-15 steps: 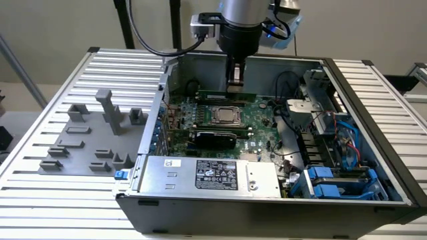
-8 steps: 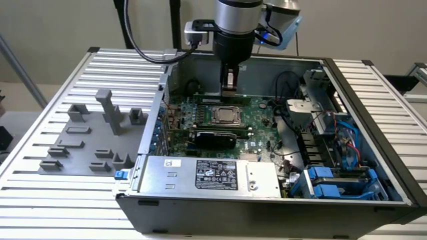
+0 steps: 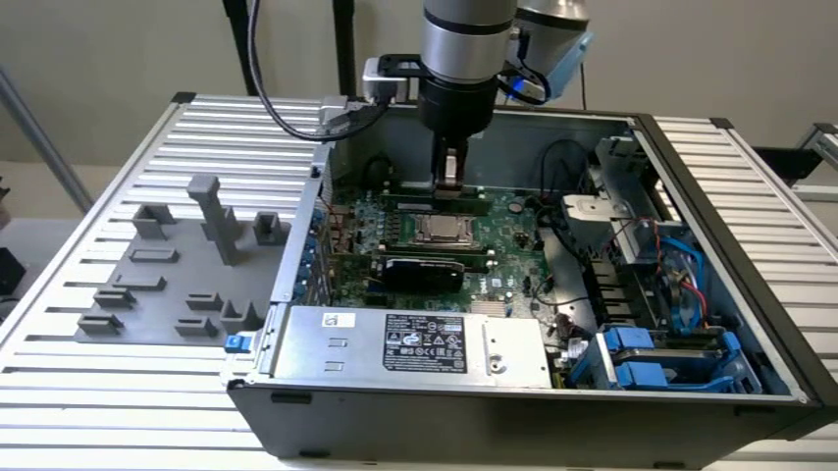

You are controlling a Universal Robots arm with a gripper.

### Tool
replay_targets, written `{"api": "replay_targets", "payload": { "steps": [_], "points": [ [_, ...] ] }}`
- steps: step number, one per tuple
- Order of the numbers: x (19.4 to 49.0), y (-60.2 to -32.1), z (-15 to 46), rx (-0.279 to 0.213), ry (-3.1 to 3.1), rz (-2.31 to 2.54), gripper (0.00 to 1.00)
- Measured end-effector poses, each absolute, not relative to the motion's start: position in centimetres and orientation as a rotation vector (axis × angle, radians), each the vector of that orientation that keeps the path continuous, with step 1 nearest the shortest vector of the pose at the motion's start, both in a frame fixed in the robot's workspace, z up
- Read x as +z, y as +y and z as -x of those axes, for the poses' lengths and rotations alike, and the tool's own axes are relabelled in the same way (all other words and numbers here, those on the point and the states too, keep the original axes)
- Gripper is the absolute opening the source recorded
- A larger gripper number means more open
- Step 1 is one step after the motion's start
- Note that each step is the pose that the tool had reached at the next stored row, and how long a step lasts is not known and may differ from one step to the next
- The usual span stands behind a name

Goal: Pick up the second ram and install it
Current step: 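Insert the second ram into the second slot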

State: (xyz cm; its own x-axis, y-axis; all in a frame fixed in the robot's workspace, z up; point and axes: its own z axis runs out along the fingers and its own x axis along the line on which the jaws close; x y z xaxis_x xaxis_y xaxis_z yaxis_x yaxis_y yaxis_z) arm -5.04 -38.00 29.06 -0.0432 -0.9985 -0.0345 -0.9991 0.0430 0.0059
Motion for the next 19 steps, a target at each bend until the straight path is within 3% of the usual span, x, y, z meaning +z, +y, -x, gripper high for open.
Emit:
{"api": "replay_targets", "payload": {
  "steps": [19],
  "points": [
    [25.6,-38.0,4.2,0.044,2.254,2.158,0.0]
  ]
}}
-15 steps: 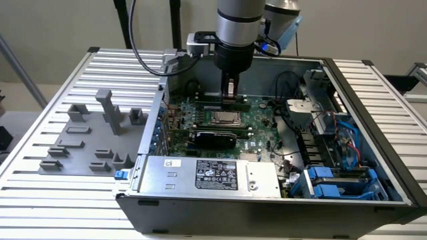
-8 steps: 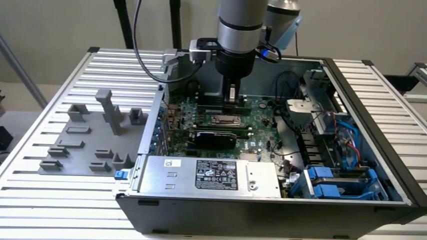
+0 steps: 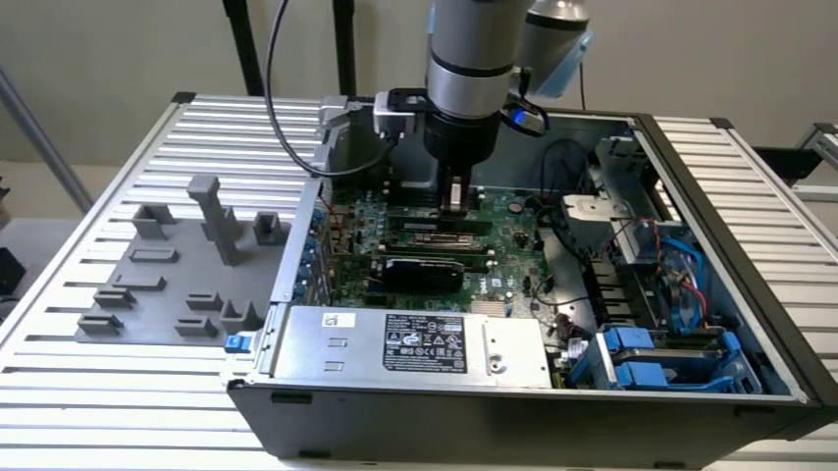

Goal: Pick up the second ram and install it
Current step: 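Insert the second ram into the second slot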

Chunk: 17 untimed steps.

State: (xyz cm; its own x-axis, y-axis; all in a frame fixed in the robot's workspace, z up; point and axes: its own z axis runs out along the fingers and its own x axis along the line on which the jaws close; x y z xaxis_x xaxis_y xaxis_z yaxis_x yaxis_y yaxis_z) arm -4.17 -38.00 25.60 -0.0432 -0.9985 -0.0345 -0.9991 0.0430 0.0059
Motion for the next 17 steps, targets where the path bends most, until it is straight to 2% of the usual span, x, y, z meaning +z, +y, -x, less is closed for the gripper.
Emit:
{"api": "replay_targets", "payload": {
  "steps": [17],
  "points": [
    [23.2,-38.0,4.2,0.044,2.254,2.158,0.0]
  ]
}}
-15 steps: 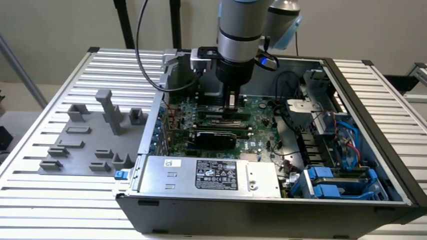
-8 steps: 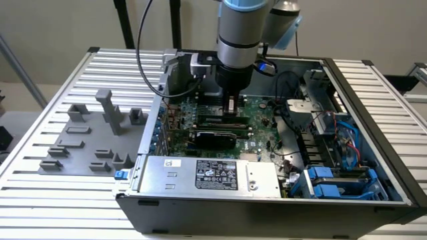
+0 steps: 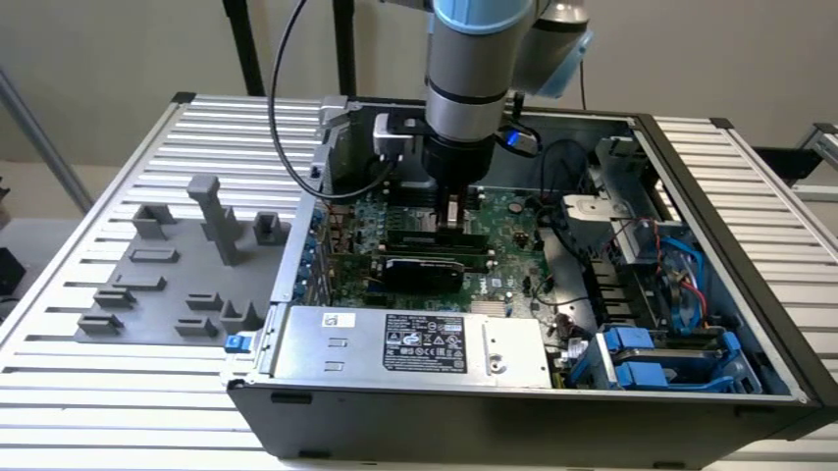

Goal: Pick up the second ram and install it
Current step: 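Insert the second ram into the second slot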

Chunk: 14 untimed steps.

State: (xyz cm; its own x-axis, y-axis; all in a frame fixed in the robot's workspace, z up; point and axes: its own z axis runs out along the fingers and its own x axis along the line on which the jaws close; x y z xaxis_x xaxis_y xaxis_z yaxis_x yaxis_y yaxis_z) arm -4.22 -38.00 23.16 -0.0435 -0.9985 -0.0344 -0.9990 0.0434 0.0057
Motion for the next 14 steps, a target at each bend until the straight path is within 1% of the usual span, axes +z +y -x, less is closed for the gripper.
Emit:
{"api": "replay_targets", "payload": {
  "steps": [14],
  "points": [
    [22.99,-38.29,4.22,0.042,2.253,2.157,0.0]
  ]
}}
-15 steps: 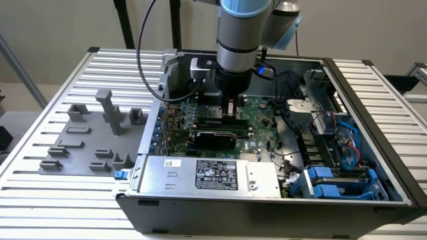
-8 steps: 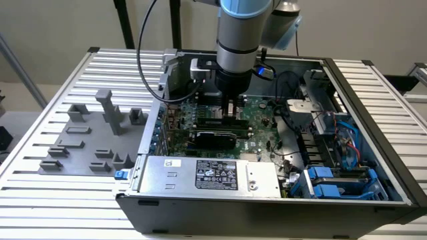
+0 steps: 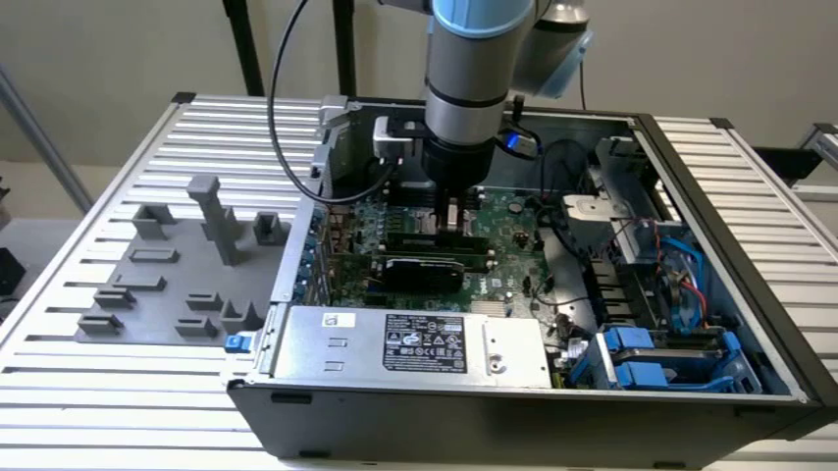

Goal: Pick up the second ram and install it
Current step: 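Insert the second ram into the second slot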

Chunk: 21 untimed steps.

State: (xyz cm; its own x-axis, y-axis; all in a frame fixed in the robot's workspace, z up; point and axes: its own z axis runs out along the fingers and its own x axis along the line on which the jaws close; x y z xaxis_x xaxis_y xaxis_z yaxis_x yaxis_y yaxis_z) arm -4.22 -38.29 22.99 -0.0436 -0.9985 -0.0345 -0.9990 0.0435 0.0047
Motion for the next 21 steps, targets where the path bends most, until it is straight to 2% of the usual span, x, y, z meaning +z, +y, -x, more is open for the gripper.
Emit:
{"api": "replay_targets", "payload": {
  "steps": [21],
  "points": [
    [22.63,-38.3,4.3,0.037,2.256,2.16,0.0]
  ]
}}
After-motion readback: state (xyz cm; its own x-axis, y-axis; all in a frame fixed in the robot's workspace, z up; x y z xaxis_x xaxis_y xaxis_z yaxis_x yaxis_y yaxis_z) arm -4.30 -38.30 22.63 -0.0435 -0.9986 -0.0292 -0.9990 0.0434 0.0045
